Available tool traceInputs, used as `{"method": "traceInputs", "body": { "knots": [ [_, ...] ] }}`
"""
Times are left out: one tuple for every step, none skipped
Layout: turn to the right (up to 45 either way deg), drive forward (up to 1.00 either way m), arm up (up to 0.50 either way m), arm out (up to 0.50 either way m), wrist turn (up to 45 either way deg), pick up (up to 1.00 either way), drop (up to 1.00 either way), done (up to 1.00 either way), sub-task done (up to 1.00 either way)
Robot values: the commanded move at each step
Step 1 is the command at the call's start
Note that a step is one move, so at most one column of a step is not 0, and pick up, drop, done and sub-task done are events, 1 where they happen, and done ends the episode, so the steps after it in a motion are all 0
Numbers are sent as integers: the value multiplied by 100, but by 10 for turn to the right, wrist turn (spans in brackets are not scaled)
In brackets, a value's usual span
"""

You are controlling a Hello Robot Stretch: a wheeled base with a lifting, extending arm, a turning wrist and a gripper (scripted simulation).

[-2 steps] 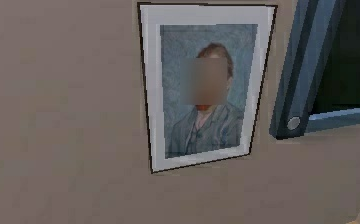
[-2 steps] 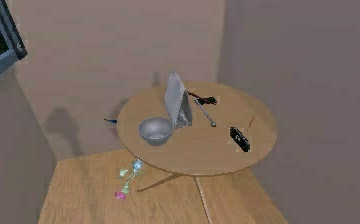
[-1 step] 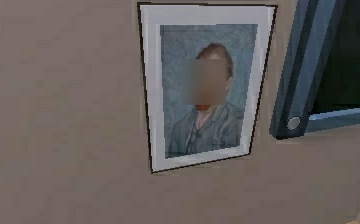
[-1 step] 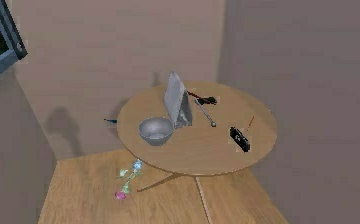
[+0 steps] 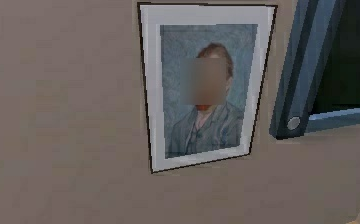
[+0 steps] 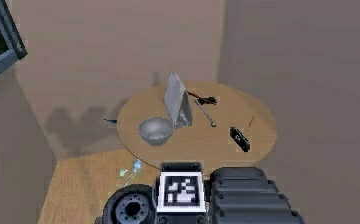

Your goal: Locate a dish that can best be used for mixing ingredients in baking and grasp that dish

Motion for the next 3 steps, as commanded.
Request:
{"method": "traceInputs", "body": {
  "knots": [
    [0, 0, 0, 48, 0, 0, 0, 0, 0],
    [0, 0, 0, 0, 450, 0, 0, 0, 0],
    [0, 0, 0, 0, 450, 0, 0, 0, 0]
  ]
}}
